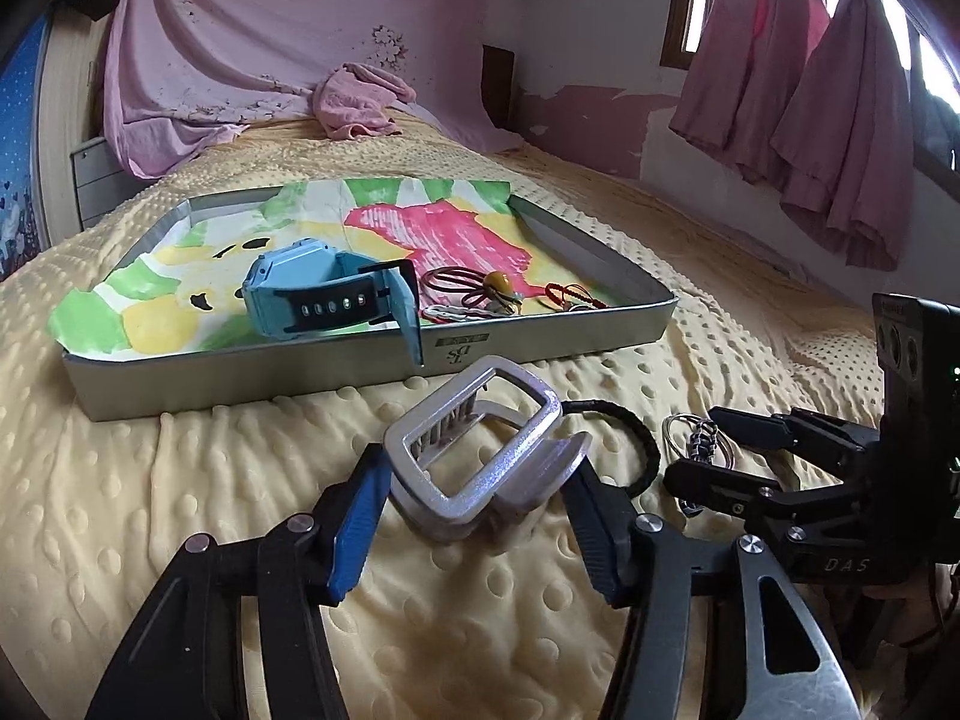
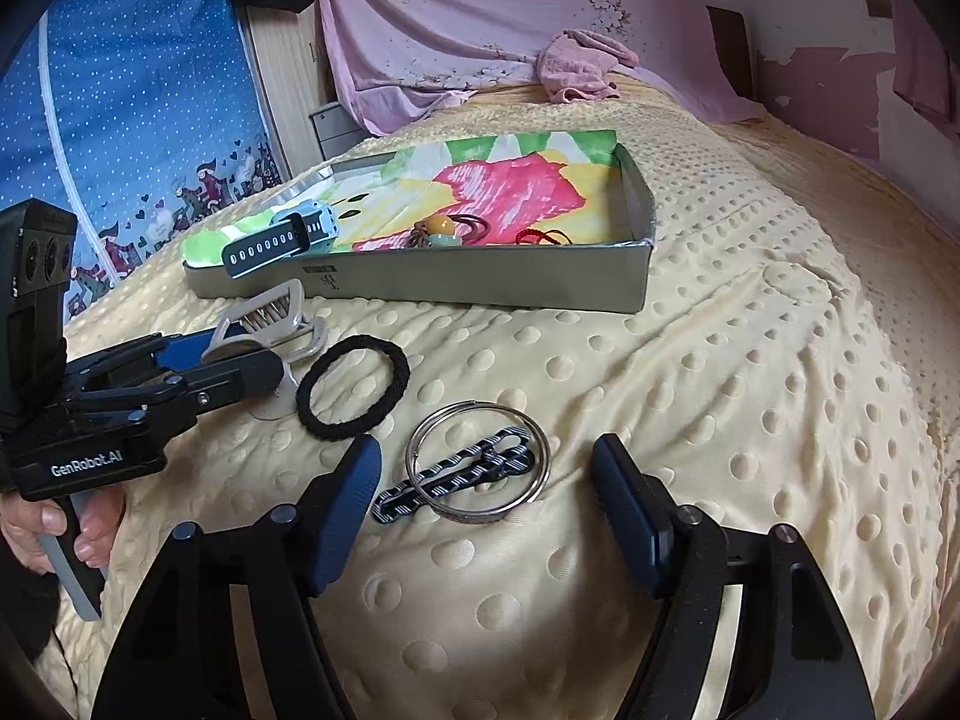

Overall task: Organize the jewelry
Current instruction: 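Grasp the silver rectangular buckle with the left tool while the right tool grasps the large silver ring, then lift the buckle and silver ring and carry both over the tray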

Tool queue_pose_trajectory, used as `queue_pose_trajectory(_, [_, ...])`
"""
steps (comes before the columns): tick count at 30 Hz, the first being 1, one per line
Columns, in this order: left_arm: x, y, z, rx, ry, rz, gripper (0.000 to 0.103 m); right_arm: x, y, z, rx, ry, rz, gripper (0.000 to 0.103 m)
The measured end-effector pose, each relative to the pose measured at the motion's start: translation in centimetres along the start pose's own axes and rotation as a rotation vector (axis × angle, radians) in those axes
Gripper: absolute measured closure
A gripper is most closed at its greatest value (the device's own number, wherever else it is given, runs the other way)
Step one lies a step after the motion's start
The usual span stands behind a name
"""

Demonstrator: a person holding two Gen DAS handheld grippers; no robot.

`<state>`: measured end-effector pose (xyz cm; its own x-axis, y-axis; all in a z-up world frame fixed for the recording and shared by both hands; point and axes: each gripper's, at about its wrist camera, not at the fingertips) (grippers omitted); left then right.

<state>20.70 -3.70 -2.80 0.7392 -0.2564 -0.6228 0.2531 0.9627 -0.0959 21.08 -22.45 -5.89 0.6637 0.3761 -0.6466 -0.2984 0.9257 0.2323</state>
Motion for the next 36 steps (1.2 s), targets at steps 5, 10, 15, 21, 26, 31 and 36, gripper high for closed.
queue_pose_trajectory(5, [-0.5,-0.1,-0.5,-0.011,-0.006,0.013,0.048,0.3,-0.2,0.2,0.016,0.0,0.01,0.055])
queue_pose_trajectory(10, [-1.2,0.0,-1.2,-0.052,-0.011,0.019,0.048,0.4,-0.7,0.0,0.052,-0.005,0.032,0.062])
queue_pose_trajectory(15, [-1.8,0.0,-1.8,-0.083,-0.017,0.016,0.054,0.3,-0.3,0.0,0.041,-0.025,0.029,0.062])
queue_pose_trajectory(21, [-2.1,0.1,-1.8,-0.096,-0.02,0.015,0.057,-0.5,-0.1,0.1,0.029,-0.072,0.036,0.063])
queue_pose_trajectory(26, [-2.3,-0.1,-1.7,-0.087,-0.038,-0.002,0.065,-1.4,0.1,0.5,0.012,-0.128,0.042,0.063])
queue_pose_trajectory(31, [-2.4,-0.1,-1.8,-0.085,-0.046,-0.005,0.065,-1.9,0.2,0.7,0.007,-0.154,0.045,0.063])
queue_pose_trajectory(36, [-3.2,0.1,-1.7,-0.103,-0.071,-0.003,0.065,-2.3,0.1,0.8,0.006,-0.169,0.049,0.063])
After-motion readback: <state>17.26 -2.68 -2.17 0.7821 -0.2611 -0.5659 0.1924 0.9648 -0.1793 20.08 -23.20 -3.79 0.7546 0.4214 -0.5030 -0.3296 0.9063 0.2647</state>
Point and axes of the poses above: each gripper's, at about its wrist camera, not at the fingertips, and x roughly the way its jaws point, y to its left, z to its top, and after that the axes turned 6 degrees about z, right-handed
